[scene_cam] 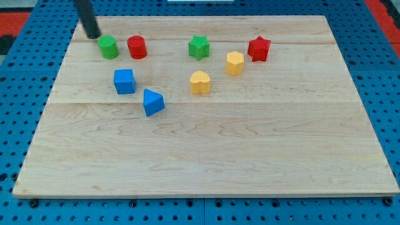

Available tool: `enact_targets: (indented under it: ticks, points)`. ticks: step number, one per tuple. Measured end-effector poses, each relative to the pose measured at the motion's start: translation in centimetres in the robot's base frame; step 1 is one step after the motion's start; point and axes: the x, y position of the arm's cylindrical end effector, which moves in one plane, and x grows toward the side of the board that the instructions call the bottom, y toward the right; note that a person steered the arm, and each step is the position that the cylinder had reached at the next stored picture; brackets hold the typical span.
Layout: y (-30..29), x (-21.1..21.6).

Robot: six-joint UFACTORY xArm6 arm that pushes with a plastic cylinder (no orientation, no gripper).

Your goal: Point your arm at the red circle

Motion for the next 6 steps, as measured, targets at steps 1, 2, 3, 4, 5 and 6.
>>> enact_targets:
  ticks: [1, 2, 3, 4, 5, 6]
  points:
    - [1.6, 2.7]
    - [2.1, 6.2]
    - [0.8, 4.4]
    - [4.2, -2.2]
    - [12.9, -4.0]
    - [13.1, 0.7]
